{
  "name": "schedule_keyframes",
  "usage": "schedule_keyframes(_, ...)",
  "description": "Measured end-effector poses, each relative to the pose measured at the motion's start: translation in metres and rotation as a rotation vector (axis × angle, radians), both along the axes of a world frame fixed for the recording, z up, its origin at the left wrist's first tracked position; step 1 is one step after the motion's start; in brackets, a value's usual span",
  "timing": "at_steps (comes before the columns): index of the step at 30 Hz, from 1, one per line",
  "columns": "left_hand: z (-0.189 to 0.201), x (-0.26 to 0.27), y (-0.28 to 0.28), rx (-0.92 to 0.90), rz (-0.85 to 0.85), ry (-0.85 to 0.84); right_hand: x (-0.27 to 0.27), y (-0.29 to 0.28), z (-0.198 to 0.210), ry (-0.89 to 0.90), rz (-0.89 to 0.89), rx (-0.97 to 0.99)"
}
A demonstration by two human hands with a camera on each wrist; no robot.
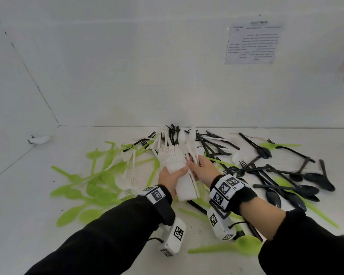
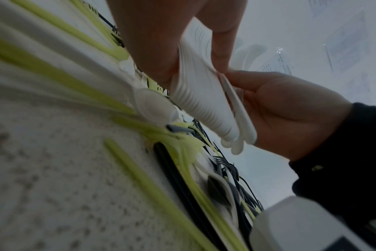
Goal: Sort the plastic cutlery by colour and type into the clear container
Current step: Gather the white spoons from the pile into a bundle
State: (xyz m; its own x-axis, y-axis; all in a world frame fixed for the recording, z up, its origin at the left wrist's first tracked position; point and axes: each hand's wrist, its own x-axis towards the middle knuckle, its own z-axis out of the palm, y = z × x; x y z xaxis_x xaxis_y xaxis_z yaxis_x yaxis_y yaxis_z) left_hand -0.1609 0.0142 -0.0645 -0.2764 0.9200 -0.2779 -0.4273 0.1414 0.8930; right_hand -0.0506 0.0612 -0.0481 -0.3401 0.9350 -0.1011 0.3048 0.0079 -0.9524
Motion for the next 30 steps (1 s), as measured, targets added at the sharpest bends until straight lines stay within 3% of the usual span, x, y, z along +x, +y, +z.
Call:
schedule_keyframes(8,0.001,0.024,-0.008,-0.003,-0.01,0.092,0.025,-0.008,0.002,0.097,-0.003,-0.084)
schedule_keyframes(13,0.003,0.041,-0.007,-0.04,0.11,0.108,0.042,-0.01,-0.002,0.054,-0.082,-0.09)
schedule_keyframes(21,0.0,0.071,-0.018,-0.016,0.15,0.076,0.077,-0.016,-0.004,-0.029,0.083,-0.085)
schedule_keyframes(30,-0.011,0.098,-0.019,-0.066,0.209,0.118,0.1,-0.025,-0.004,-0.076,0.063,-0.085)
